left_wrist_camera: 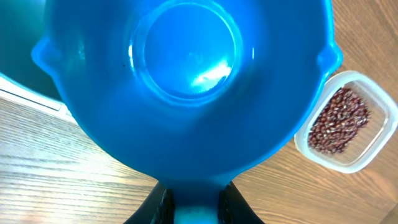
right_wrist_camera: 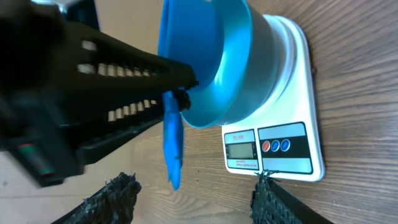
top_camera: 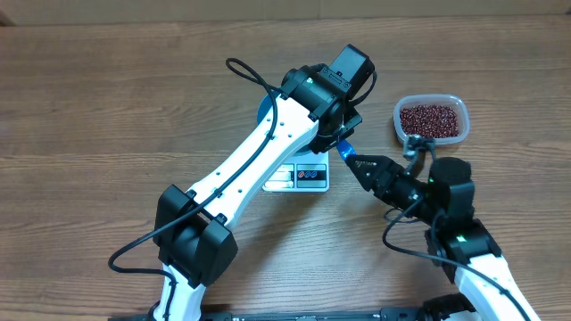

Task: Scoop item into bowl and weigh 150g on scale
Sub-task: 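Bring the right gripper to the scoop handle and grasp it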

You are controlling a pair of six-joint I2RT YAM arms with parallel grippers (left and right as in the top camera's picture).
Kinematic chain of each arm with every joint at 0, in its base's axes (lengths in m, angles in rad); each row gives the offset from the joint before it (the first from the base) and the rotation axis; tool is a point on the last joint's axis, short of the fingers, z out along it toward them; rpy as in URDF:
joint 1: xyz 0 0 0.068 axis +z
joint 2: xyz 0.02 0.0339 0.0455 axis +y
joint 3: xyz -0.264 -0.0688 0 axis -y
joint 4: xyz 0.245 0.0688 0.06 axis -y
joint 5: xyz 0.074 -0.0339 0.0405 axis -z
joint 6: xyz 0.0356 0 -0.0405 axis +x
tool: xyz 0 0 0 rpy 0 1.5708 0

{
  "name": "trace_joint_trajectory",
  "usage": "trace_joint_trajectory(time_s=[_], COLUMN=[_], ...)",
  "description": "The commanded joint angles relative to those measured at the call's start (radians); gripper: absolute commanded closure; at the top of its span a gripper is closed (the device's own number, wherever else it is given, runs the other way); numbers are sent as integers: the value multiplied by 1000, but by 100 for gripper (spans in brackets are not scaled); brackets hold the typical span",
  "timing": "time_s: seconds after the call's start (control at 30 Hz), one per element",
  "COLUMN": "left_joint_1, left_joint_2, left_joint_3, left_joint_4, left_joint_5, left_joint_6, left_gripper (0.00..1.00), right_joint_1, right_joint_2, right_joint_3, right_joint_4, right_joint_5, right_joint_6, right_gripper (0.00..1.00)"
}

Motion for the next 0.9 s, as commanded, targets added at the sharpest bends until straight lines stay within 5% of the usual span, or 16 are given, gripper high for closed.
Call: trace_joint_trajectory(time_s=[0.0, 0.87], left_joint_1=[-5, 1], left_joint_2=[-9, -9], left_joint_3=[4, 4], left_joint_4=[0, 26], left_joint_5=[-21, 84], left_joint_6=[-66, -91], left_gripper=[96, 96], right_joint_1=[28, 35], right_joint_2=[48, 146], right_joint_3=[33, 33], right_joint_4=[77, 284], right_joint_5=[6, 75], right_joint_6=[-6, 18], right_gripper=[39, 61])
